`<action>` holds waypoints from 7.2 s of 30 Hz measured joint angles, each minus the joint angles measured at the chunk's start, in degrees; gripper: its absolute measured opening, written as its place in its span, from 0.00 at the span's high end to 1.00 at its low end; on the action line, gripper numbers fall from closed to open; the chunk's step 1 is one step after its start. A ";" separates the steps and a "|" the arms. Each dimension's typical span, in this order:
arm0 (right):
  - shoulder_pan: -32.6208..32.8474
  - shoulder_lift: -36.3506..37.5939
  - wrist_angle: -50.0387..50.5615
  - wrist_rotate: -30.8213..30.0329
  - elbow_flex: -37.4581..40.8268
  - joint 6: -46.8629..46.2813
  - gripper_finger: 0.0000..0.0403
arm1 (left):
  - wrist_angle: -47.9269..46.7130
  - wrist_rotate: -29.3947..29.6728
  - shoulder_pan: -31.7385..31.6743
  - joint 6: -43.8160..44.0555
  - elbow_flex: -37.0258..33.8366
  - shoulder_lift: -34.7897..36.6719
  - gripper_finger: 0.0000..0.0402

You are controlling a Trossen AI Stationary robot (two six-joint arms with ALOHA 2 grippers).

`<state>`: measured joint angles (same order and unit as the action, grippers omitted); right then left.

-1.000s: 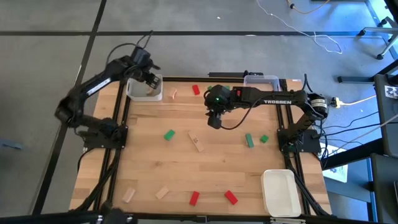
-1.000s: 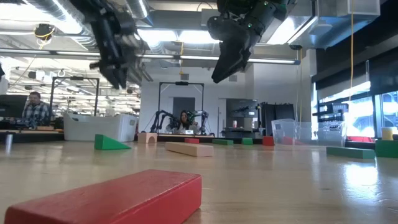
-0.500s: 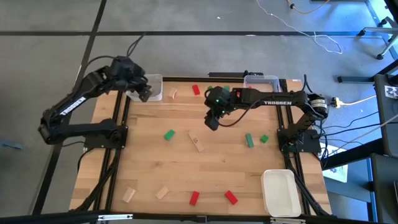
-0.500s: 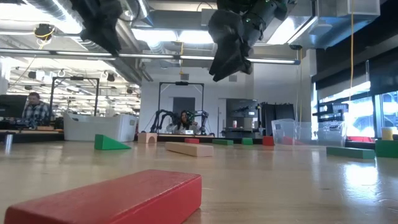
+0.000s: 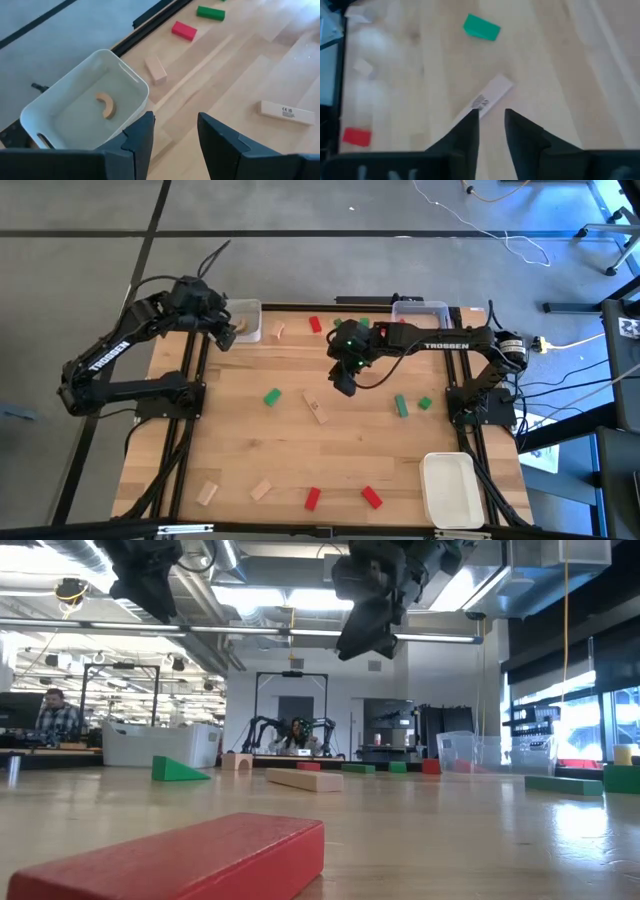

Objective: Sort & place blocks by color
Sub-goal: Put the light brown block into the gray bin

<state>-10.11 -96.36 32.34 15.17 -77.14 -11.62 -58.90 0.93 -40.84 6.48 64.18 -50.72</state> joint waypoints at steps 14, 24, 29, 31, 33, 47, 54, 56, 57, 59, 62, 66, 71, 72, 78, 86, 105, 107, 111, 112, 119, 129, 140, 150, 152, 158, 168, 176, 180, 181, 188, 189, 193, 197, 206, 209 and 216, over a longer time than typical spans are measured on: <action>-0.01 0.00 -0.80 -2.06 0.00 -6.31 0.70 | -1.07 -0.49 0.00 -3.95 0.00 2.47 0.64; 0.15 0.50 -9.07 2.02 0.00 -6.26 0.56 | -2.93 -0.58 0.00 -5.77 0.00 5.96 0.64; 0.13 0.68 -9.82 2.52 0.00 -6.21 0.57 | -3.25 -0.59 -0.01 -7.52 0.00 7.44 0.64; 0.13 0.68 -9.88 2.52 0.00 -6.21 0.56 | -3.25 -0.59 0.00 -7.56 0.00 7.86 0.64; 0.13 0.68 -9.77 2.50 0.00 -7.92 0.56 | -3.25 -0.59 0.00 -7.58 0.00 8.21 0.64; 5.71 -0.36 28.66 -15.05 -20.36 -21.42 0.57 | -3.62 -0.60 0.00 -8.54 0.00 9.20 0.64; 8.81 -8.99 42.84 -11.97 -28.73 -35.42 0.57 | -3.67 -0.59 -0.02 -8.61 0.00 9.18 0.64; 9.10 -11.48 43.69 -10.27 -30.20 -37.53 0.57 | -3.67 -0.60 0.00 -8.67 0.00 9.18 0.64; 9.16 -12.65 43.67 -9.70 -30.74 -37.92 0.57 | -3.67 -0.59 -0.01 -8.68 0.00 9.18 0.64; 9.22 -15.13 43.44 -9.04 -31.78 -38.52 0.57 | -3.67 -0.59 -0.01 -8.74 0.00 9.18 0.64; 9.35 -18.52 43.29 -7.55 -33.22 -39.13 0.57 | -3.67 -0.59 -0.02 -10.34 0.00 9.18 0.64; 9.53 -22.13 40.38 -6.93 -34.23 -39.03 0.57 | -3.69 -0.59 -0.01 -11.60 0.00 9.18 0.64; 9.89 -25.60 34.24 -5.15 -34.23 -37.81 0.57 | -3.76 -0.59 -0.02 -11.65 0.00 9.18 0.64; 9.98 -26.30 33.85 -4.80 -34.23 -37.81 0.57 | -3.78 -0.59 0.00 -11.67 0.00 9.18 0.64; 11.06 -29.63 33.12 -4.88 -34.23 -37.53 0.57 | -3.99 -0.59 0.00 -11.72 0.00 9.18 0.64; 12.00 -33.16 29.17 -6.55 -34.21 -36.05 0.57 | -5.07 -0.57 -0.02 -13.45 0.00 9.18 0.64; 11.98 -38.79 27.71 -6.59 -34.21 -34.21 0.57 | -5.02 -0.42 -0.01 -14.64 0.00 9.18 0.64; 11.98 -39.68 27.46 -6.57 -34.21 -33.14 0.57 | -5.00 -0.39 -0.01 -14.65 0.00 9.18 0.64; 11.96 -40.13 27.34 -6.48 -34.14 -32.45 0.57 | -5.00 -0.39 -0.02 -14.69 0.00 9.18 0.64; 11.96 -40.13 27.12 -6.55 -34.05 -32.63 0.57 | -5.00 -0.37 -0.02 -14.67 0.00 9.18 0.64; 11.93 -40.17 26.91 -7.01 -34.32 -32.87 0.57 | -4.99 -0.35 -0.01 -14.60 0.00 9.18 0.64; 12.02 -40.22 26.63 -8.89 -34.32 -33.21 0.57 | -5.00 -0.35 0.00 -14.54 0.00 9.18 0.64; 12.02 -40.26 26.31 -9.36 -34.18 -33.11 0.61 | -5.09 -0.33 -0.02 -14.56 0.00 9.18 0.64; 11.99 -40.24 25.99 -9.52 -34.18 -32.74 0.67 | -5.85 3.87 -0.01 -14.52 -0.01 9.18 0.64; 11.98 -40.24 25.98 -9.52 -34.16 -32.79 0.67 | -6.31 4.27 -0.02 -14.19 -0.01 9.16 0.64; 11.78 -40.24 25.97 -9.10 -34.14 -32.78 0.68 | -6.42 4.13 -0.02 -11.50 -0.02 9.18 0.64; 11.82 -40.24 25.97 -10.11 -34.10 -32.30 0.68 | -6.42 4.01 -0.02 -7.17 -0.02 9.17 0.64; 11.93 -40.24 25.60 -14.10 -34.19 -23.97 0.68 | -6.49 3.33 -0.02 -2.55 -0.02 9.16 0.64; 11.56 -40.53 25.42 -20.07 -35.69 -21.18 0.68 | -6.53 -3.45 0.00 0.97 -0.02 9.18 0.64; 11.50 -40.62 25.44 -21.15 -36.17 -20.67 0.68 | -6.53 -5.47 -0.02 1.90 -0.02 9.16 0.64; 11.69 -40.79 25.76 -29.17 -40.93 -16.74 0.68 | -6.55 -16.05 -0.02 7.26 -0.02 9.18 0.64; 11.67 -40.79 25.99 -30.22 -41.48 -16.31 0.68 | -6.55 -17.07 -0.02 8.24 -0.02 9.17 0.64; 11.67 -40.72 26.11 -34.88 -44.43 -13.30 0.68 | -6.58 -20.04 -0.02 10.75 -0.02 9.17 0.64; 11.67 -40.70 26.12 -40.22 -47.88 -9.57 0.68 | -6.58 -20.61 -0.02 15.38 -0.02 9.16 0.64; 11.72 -40.49 25.25 -47.89 -57.23 -0.22 0.68 | -4.56 -22.39 0.00 20.44 -0.02 8.04 0.64; 11.79 -40.28 22.10 -48.58 -57.92 3.15 0.68 | -3.81 -20.42 -0.02 19.85 -0.02 6.62 0.64; 11.82 -40.13 19.36 -48.92 -57.68 7.58 0.68 | -1.41 -18.05 -0.02 16.99 -0.04 2.12 0.64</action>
<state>1.72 -136.49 51.70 -33.75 -134.82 -4.04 -60.31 -17.12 -40.86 23.47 64.14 -48.60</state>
